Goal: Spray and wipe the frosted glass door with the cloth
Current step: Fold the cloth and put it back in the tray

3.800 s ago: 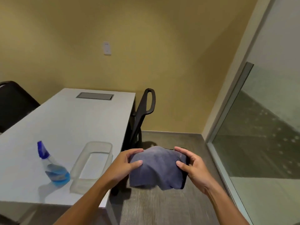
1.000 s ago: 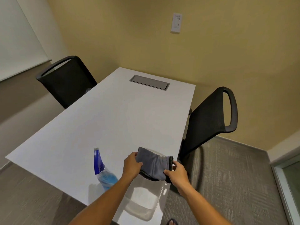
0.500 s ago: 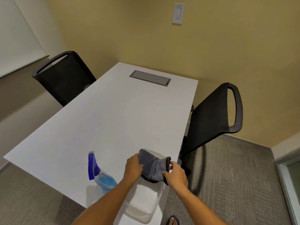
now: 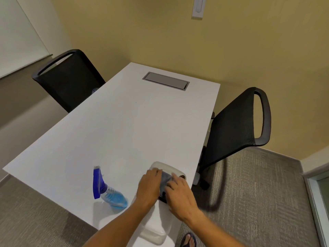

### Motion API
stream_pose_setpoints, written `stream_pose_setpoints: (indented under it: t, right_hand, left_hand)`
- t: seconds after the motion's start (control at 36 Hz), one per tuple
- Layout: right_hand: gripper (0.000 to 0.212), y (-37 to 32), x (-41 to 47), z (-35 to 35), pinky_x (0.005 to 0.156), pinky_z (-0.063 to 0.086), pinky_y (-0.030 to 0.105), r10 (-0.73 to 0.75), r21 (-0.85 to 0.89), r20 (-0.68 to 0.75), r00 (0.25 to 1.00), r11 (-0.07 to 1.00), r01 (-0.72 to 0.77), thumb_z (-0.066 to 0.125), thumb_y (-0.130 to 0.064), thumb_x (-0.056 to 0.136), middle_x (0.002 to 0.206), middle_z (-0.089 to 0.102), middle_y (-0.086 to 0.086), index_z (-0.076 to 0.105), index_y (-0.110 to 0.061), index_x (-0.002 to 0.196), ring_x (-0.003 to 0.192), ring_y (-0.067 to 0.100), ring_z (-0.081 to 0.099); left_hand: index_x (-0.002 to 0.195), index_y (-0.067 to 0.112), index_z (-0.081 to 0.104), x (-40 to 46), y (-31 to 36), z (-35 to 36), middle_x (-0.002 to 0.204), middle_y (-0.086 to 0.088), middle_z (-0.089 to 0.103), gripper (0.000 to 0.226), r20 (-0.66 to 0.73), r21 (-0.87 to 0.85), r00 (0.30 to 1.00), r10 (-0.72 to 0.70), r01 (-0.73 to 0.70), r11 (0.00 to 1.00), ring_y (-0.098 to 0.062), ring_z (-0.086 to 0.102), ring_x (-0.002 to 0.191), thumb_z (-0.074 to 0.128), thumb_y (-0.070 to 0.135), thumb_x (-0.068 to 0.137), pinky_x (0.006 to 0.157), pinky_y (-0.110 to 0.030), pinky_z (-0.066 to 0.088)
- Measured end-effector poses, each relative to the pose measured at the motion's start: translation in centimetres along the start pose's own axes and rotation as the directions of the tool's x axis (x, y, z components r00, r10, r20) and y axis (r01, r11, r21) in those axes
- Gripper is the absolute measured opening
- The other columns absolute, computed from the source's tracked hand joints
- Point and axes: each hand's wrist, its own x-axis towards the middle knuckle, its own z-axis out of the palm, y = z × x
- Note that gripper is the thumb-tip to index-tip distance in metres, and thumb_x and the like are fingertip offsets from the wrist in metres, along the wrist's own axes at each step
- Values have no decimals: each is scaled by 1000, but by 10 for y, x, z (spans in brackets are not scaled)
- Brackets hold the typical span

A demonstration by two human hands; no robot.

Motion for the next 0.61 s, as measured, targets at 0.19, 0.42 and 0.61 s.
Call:
stream_pose_setpoints:
  t: [0.19, 0.42, 0.61]
  right_hand:
    - [55, -11, 6, -3, 124, -6, 63, 84, -261, 321, 944, 965, 3, 45, -37, 104, 154, 45, 23, 49, -2, 146, 150, 41, 25]
    - [80, -2, 2, 0, 108, -29, 64, 152, -350, 459, 876, 937, 21, 17, -66, 103, 169, 13, 18, 20, -12, 162, 158, 32, -1]
    - [87, -5, 14, 5, 112, -28, 65, 214, -412, 553, 805, 910, 41, 9, -74, 97, 169, 14, 16, 30, -17, 160, 158, 31, -3]
  left_hand:
    - [150, 19, 51, -10, -2, 23, 147, -4, 61, 42, 266, -20, 940, 214, -216, 976, -21, 62, 128, 48, 24, 109, 109, -31, 50]
    - [169, 27, 21, -10, -26, 41, 180, -12, 1, 74, 507, 199, 856, 102, -231, 952, -36, 12, 166, 58, 39, 106, 132, -49, 27]
    - [169, 34, 15, -4, -26, 45, 180, -10, -8, 75, 532, 277, 846, 24, -201, 940, -34, 7, 167, 56, 44, 106, 133, -49, 21]
